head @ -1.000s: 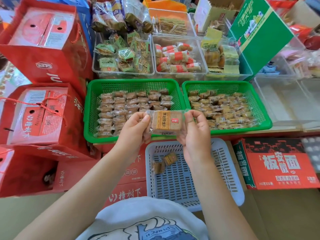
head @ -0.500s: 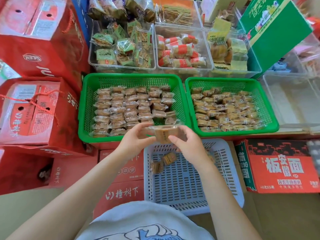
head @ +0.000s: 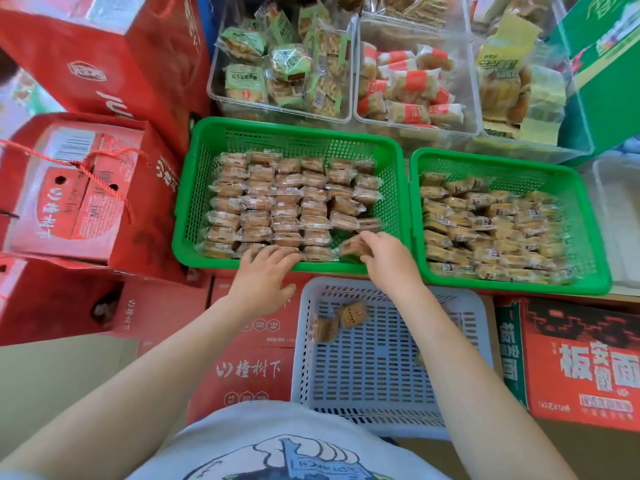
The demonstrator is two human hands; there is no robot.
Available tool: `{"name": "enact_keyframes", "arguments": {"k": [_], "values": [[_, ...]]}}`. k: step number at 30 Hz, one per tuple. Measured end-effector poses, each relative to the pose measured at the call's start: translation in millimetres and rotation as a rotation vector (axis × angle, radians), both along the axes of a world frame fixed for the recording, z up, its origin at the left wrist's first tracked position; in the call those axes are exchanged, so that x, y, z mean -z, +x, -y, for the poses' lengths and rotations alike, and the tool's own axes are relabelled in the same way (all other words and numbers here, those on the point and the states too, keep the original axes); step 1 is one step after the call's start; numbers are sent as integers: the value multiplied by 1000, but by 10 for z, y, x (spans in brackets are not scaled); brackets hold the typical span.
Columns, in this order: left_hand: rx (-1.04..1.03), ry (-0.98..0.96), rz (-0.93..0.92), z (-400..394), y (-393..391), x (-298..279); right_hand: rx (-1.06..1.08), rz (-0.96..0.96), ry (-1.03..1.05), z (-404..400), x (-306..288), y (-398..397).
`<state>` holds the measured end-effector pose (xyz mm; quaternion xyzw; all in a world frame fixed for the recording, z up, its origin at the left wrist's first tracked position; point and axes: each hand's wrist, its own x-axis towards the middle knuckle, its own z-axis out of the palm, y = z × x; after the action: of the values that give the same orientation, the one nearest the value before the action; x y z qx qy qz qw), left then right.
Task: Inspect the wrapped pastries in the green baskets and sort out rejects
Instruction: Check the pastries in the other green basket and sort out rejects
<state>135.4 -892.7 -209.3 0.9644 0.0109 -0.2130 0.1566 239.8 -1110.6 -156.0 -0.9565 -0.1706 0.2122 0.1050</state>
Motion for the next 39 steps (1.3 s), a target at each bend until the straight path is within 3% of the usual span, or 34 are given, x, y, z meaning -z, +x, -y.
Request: {"name": "enact_keyframes", "arguments": {"k": [4, 10, 14, 19, 22, 28, 36, 39], "values": [[70, 68, -41, 104, 84, -51, -131, 78, -107, -150, 39, -16], [81, 63, -21, 177, 272, -35, -119, 6, -155, -180, 29, 43], [53, 34, -21, 120, 265, -35, -166, -139, -181, -222, 35, 127], [45, 24, 30, -17, 130, 16, -188, 21, -312, -355, 178, 159], [19, 31, 58, -98, -19, 54, -146, -43, -385, -437, 151, 188], [-29, -37, 65, -150, -108, 70, -49, -110, -43, -726, 164, 227], [-28, -54, 36, -150, -85, 41, -36, -290, -296, -822, 350, 267], [-22, -52, 21, -151, -80, 46, 31, -390, -197, -733, 340, 327]]}}
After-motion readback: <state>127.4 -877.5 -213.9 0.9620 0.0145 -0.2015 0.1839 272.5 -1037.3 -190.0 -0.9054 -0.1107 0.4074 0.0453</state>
